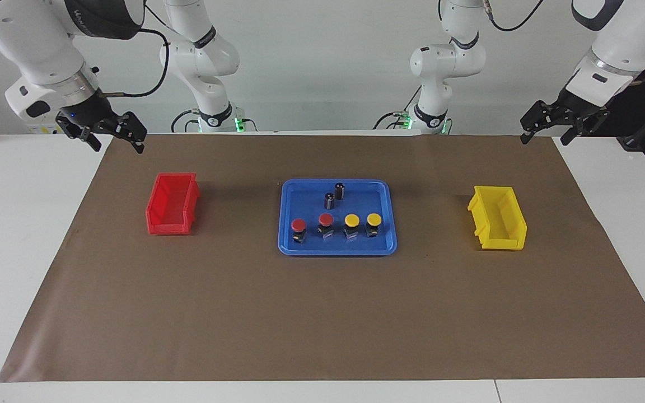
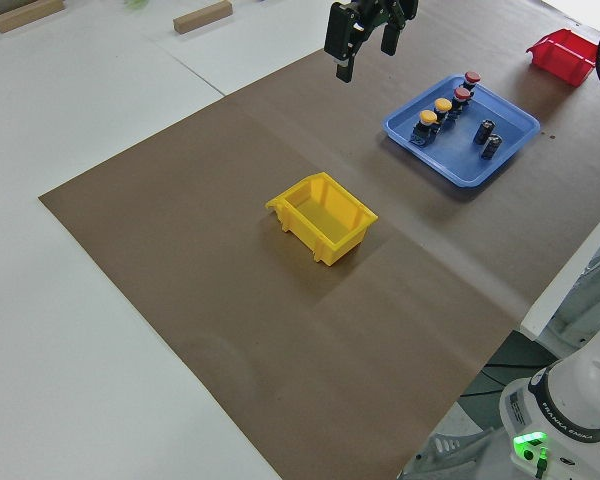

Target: Sort red and yellow buttons by color

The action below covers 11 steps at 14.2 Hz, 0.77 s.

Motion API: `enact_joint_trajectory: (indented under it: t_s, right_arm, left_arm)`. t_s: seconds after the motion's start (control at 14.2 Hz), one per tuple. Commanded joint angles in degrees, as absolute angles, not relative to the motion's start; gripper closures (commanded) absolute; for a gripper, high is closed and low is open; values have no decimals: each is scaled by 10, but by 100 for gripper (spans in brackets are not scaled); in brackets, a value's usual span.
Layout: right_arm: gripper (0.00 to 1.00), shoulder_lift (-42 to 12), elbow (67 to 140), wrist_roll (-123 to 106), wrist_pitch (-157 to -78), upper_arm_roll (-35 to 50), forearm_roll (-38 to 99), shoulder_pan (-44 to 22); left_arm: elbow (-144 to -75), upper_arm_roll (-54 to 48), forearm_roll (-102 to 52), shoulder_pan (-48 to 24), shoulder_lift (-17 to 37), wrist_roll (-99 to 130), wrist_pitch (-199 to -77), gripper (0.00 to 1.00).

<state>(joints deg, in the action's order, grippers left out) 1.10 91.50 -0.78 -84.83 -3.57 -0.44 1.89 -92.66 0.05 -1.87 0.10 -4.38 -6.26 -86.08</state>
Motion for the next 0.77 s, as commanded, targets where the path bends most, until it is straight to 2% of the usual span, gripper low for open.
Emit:
enact_joint_trajectory:
  t_s: [0.0,0.7]
  right_arm:
    - [0,24,932,-19,-860,-34,-4,21]
    - [0,22,929,-19,-863,-33,0,19]
  left_arm:
    - [-932,-1,-17,5,-54,-69,-862,0]
    - [-930,-1,-17,7,-54,-70,-865,0]
